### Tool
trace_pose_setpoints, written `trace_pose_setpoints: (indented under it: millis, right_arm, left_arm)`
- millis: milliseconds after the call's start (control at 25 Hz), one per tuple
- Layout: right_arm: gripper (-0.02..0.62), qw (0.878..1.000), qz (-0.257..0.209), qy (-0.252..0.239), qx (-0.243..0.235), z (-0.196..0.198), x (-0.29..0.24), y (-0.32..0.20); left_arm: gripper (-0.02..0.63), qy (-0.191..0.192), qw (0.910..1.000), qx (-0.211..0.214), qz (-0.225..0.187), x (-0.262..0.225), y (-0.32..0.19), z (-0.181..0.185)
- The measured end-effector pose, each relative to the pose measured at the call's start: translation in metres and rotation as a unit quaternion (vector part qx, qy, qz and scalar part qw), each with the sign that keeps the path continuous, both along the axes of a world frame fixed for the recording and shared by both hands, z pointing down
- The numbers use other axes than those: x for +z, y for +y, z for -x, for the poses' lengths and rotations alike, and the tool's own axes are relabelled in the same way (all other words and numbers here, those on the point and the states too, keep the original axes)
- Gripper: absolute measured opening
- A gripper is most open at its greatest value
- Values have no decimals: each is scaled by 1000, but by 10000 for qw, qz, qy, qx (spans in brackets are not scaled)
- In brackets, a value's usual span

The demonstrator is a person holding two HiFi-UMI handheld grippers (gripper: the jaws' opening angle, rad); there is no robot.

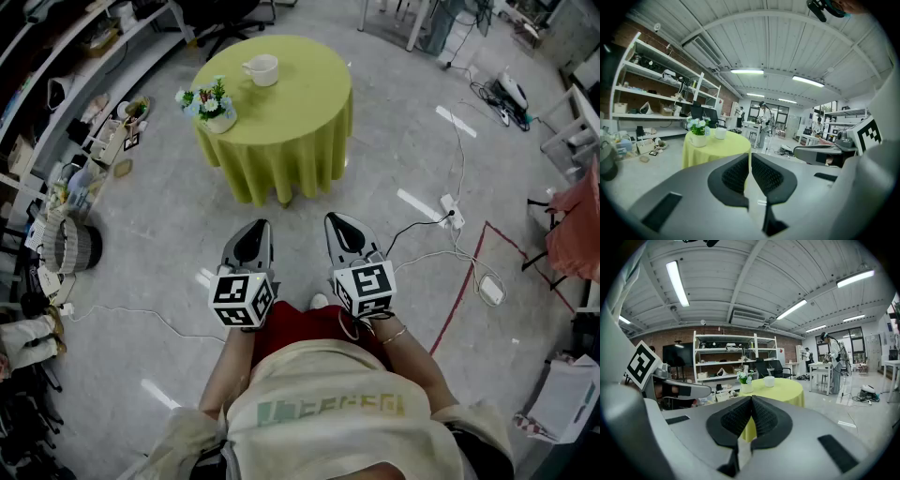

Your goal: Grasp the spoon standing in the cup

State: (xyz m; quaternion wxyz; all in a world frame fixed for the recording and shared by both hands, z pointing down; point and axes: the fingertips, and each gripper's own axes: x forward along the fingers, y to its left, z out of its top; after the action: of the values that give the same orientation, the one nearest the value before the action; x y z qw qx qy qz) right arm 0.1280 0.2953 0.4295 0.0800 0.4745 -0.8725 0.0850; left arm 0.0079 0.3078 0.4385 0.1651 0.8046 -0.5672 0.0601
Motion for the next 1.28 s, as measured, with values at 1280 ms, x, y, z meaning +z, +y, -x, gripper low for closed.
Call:
trace_pose_setpoints:
  millis: [1280]
  right_arm:
    - [37, 9985, 138, -390, 368, -30, 1, -60]
  left_arm:
    - [34, 102, 9991, -268, -303, -16, -59, 3]
